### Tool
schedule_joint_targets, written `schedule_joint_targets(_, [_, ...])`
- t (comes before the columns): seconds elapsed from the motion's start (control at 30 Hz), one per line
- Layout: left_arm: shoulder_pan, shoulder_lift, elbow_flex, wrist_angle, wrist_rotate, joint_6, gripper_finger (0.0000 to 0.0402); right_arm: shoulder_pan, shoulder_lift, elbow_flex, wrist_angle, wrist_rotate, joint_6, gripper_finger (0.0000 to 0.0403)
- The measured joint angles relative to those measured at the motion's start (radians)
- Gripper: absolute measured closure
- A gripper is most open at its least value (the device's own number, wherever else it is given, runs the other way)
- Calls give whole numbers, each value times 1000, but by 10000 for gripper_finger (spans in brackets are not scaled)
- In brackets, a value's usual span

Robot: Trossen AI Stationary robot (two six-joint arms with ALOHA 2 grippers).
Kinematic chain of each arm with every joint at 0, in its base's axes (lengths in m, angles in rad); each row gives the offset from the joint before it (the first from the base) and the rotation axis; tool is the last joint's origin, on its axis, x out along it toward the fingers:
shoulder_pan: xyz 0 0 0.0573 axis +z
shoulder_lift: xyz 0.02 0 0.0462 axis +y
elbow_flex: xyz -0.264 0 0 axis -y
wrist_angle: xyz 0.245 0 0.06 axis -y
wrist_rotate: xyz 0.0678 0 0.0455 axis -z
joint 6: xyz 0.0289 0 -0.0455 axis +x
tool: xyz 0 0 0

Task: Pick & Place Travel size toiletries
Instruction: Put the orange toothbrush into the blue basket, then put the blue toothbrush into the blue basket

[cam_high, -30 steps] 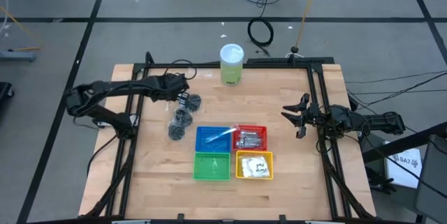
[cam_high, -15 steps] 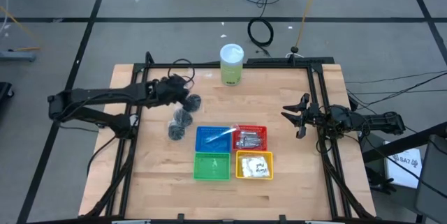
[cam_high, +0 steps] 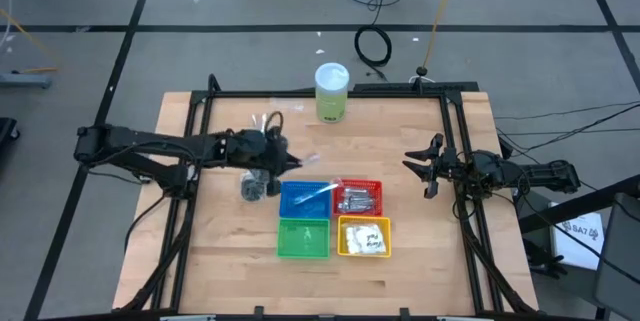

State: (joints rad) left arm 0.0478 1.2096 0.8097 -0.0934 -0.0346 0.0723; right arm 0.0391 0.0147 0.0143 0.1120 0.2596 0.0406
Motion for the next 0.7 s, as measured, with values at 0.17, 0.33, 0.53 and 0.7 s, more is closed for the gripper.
schedule_joint_targets(0.17, [-38,76,0,47,19,31,386,0,0,0,0,0,0,293])
schedule_joint_targets(0.33, [-51,170,0,66,66,-5,356,0,0,0,0,0,0,293])
schedule_joint_targets(0.53, [-68,283,0,160,136,-29,347,0,0,0,0,0,0,293])
schedule_joint_targets(0.7, [-77,340,0,172,140,-43,347,0,0,0,0,0,0,293])
